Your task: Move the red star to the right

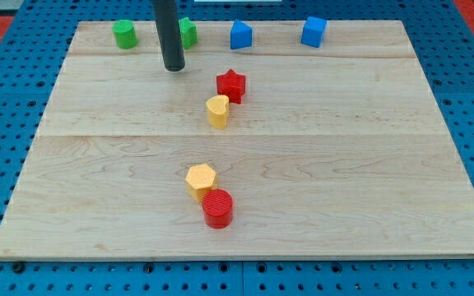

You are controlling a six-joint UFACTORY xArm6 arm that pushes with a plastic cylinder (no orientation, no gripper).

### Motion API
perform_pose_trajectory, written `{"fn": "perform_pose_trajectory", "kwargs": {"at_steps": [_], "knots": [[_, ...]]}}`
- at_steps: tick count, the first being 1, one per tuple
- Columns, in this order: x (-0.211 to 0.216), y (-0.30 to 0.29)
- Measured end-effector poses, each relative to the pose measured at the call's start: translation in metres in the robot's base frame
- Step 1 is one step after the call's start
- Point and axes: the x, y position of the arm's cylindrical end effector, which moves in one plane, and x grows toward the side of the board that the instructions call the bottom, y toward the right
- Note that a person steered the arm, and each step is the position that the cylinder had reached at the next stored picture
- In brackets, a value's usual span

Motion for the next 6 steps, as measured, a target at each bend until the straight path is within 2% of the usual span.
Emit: {"fn": "perform_pose_trajectory", "kwargs": {"at_steps": [3, 4, 5, 6], "knots": [[0.008, -0.006], [0.043, 0.058], [0.053, 0.149], [0.054, 0.176]]}}
